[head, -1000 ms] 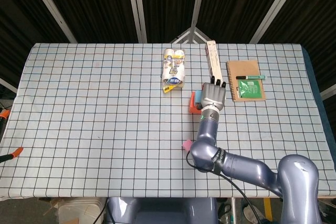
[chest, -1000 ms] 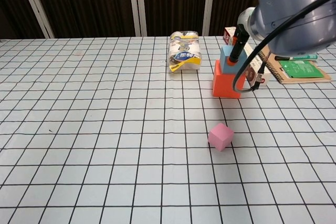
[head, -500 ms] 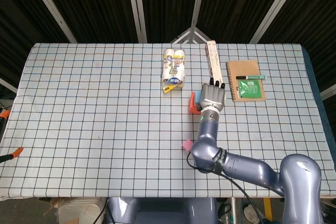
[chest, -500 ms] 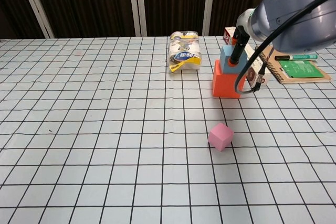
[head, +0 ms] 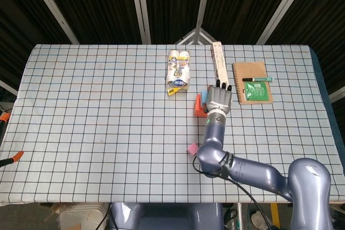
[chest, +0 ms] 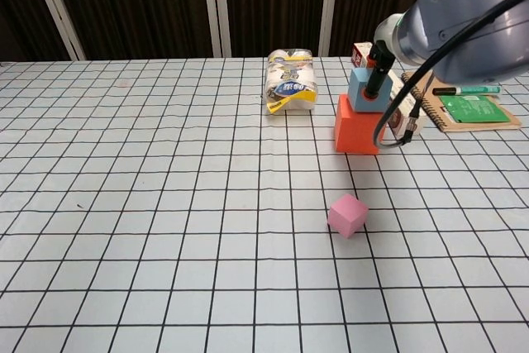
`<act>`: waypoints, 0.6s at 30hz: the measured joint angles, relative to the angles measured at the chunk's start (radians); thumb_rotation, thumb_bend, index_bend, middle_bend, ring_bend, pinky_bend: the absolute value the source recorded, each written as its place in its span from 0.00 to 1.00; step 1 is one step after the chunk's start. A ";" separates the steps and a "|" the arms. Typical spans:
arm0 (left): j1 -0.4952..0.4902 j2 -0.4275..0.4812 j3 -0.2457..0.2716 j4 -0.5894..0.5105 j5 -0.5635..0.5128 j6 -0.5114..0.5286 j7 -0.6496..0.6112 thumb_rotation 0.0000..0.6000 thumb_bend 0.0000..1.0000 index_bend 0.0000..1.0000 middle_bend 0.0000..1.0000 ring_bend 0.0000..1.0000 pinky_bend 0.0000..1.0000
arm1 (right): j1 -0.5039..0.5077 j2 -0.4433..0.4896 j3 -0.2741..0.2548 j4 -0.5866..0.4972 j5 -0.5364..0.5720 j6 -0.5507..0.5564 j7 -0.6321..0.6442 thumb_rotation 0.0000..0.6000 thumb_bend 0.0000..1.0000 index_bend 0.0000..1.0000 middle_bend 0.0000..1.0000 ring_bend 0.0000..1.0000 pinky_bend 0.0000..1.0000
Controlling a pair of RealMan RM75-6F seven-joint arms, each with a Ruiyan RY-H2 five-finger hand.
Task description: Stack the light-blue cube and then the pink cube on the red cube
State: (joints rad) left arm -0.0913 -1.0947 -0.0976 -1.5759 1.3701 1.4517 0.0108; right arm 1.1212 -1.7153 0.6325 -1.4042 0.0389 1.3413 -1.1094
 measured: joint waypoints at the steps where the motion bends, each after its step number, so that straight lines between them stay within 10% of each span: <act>1: 0.000 0.000 0.000 0.000 0.001 0.000 0.000 1.00 0.16 0.04 0.00 0.00 0.00 | 0.000 0.001 0.000 -0.001 0.001 0.001 0.000 1.00 0.65 0.30 0.00 0.00 0.00; 18: 0.002 0.000 0.000 0.000 0.002 0.004 -0.002 1.00 0.16 0.04 0.00 0.00 0.00 | -0.002 0.004 -0.007 -0.025 0.005 0.011 0.010 1.00 0.60 0.30 0.00 0.00 0.00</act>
State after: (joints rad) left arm -0.0898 -1.0946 -0.0977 -1.5764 1.3723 1.4559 0.0089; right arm 1.1188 -1.7117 0.6250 -1.4291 0.0436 1.3521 -1.0995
